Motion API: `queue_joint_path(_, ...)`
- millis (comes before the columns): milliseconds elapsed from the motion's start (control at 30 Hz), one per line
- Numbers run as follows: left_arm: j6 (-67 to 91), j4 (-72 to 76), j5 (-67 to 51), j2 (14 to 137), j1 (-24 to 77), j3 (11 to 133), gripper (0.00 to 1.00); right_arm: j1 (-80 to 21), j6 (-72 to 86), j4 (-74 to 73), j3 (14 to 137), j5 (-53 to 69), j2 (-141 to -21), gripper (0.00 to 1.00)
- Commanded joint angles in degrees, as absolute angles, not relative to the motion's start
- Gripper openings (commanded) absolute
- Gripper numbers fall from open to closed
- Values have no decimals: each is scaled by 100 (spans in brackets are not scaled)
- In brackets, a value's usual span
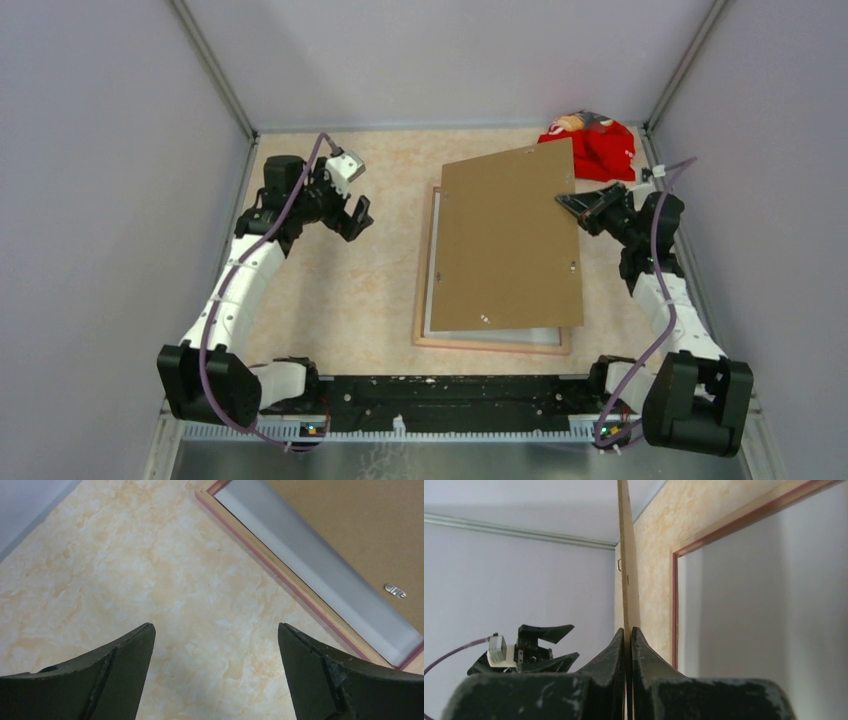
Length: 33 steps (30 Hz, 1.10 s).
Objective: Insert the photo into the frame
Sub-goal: Place the photo frame item at the center of the board.
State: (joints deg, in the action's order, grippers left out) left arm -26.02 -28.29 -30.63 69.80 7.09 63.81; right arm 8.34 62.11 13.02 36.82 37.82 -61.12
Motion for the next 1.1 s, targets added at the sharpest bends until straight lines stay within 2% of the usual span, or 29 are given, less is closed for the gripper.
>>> queue_joint_path(0,-2780,-2727,-3220,6985,684,6291,99,1048,6625,2477,3470,3999,-6264,0)
queue_joint_path(600,-2704,-2724,-3353,7204,686,6236,98,1054,6255,3157,3332,4077,-7402,0)
queue_joint_path(1067,-2717,-2689,-3321,7192,686,6196,99,754,6100,3282,3220,3859,-7778,0)
